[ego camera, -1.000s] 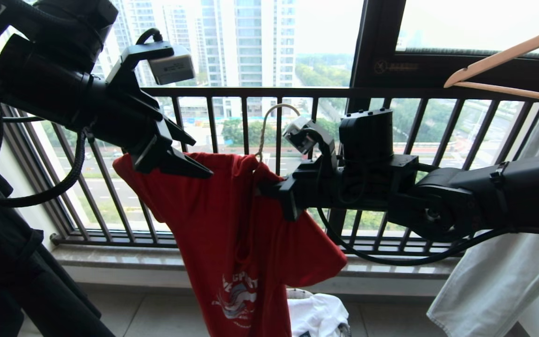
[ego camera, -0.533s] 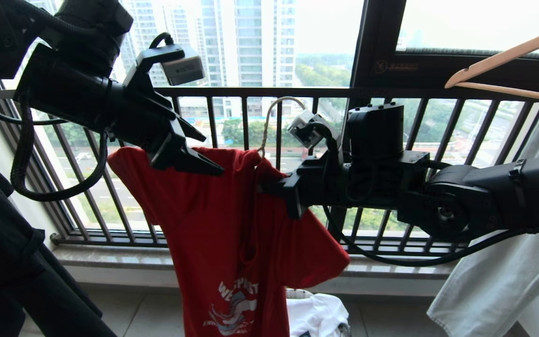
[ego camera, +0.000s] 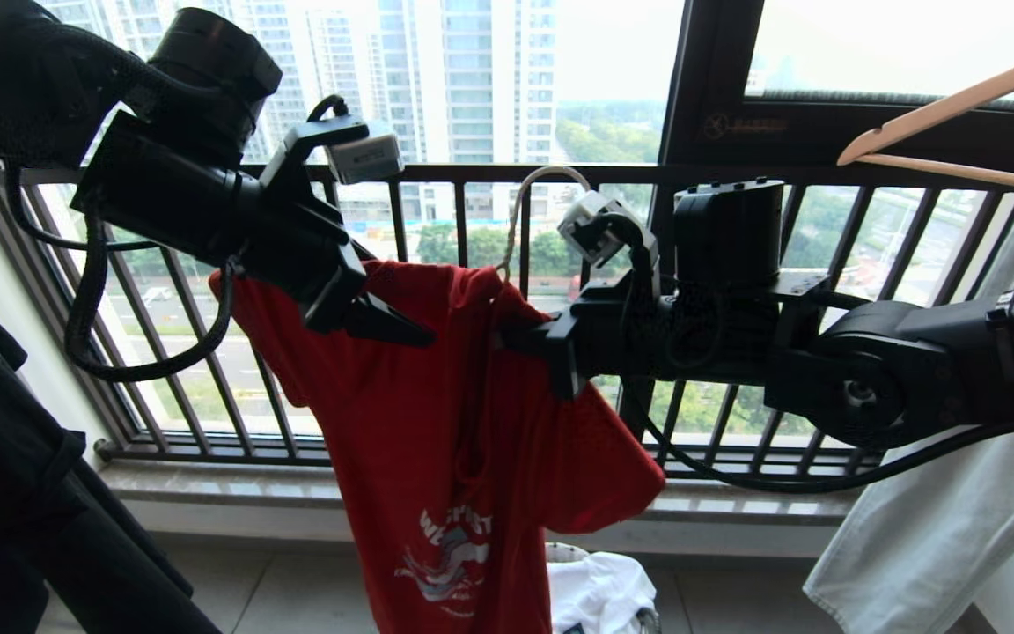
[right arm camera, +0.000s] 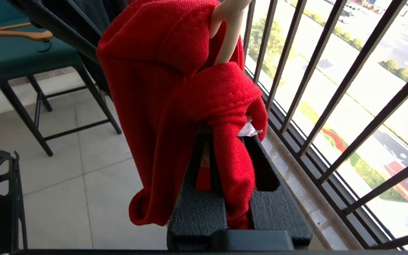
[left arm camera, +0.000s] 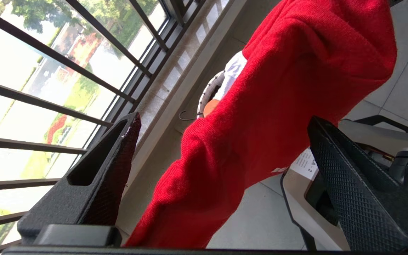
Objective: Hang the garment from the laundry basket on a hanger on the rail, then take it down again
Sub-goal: Hang the clothes rack on the clothesline
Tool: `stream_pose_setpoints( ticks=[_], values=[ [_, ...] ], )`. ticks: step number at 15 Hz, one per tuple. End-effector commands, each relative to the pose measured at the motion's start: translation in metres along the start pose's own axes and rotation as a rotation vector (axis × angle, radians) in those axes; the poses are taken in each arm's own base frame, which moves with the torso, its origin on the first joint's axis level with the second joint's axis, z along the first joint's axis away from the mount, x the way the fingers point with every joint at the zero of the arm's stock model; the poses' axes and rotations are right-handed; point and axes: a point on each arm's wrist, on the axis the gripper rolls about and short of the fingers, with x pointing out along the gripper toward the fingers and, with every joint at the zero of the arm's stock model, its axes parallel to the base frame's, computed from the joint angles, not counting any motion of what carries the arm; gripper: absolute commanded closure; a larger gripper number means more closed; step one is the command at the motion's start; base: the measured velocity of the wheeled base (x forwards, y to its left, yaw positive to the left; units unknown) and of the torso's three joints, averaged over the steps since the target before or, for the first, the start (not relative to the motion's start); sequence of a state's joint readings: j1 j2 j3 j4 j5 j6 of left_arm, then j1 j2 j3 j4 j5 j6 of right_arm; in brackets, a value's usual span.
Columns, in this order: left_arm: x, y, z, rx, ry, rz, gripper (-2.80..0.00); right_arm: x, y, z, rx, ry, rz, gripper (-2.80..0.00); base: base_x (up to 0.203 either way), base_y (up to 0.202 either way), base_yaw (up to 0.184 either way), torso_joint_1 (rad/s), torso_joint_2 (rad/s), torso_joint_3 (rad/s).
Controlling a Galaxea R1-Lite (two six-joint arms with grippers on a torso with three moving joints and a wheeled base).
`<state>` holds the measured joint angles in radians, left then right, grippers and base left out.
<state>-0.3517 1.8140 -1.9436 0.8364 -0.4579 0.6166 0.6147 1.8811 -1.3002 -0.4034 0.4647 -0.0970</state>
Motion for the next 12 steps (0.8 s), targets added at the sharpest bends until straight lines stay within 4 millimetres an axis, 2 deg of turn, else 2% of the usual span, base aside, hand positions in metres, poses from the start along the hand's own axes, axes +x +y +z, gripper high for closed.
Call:
stream_pose_setpoints(
  ticks=[1,2,12],
  values=[
    [0.0039,-0.0001,-0.0008,0.0,0.007,-0.012,-2.8,-0.0018,-0.0003,0.0021,-0.005,-0.008,0.001,0.0,0.0,0.0,0.0,0.0,0.0,0.0],
    [0.0039,-0.0001,-0.0008,0.002,0.007,-0.012,0.0,-0.0022,-0.0002,0.0026,-0.005,-0.009,0.001,0.0,0.0,0.0,0.0,0.0,0.0,0.0],
    [0.0042,-0.0022,0.0014,0.008,0.002,-0.015,0.0,-0.0033,-0.0017,0.0039,0.007,-0.013,-0.005,0.0,0.0,0.0,0.0,0.0,0.0,0.0]
  ],
)
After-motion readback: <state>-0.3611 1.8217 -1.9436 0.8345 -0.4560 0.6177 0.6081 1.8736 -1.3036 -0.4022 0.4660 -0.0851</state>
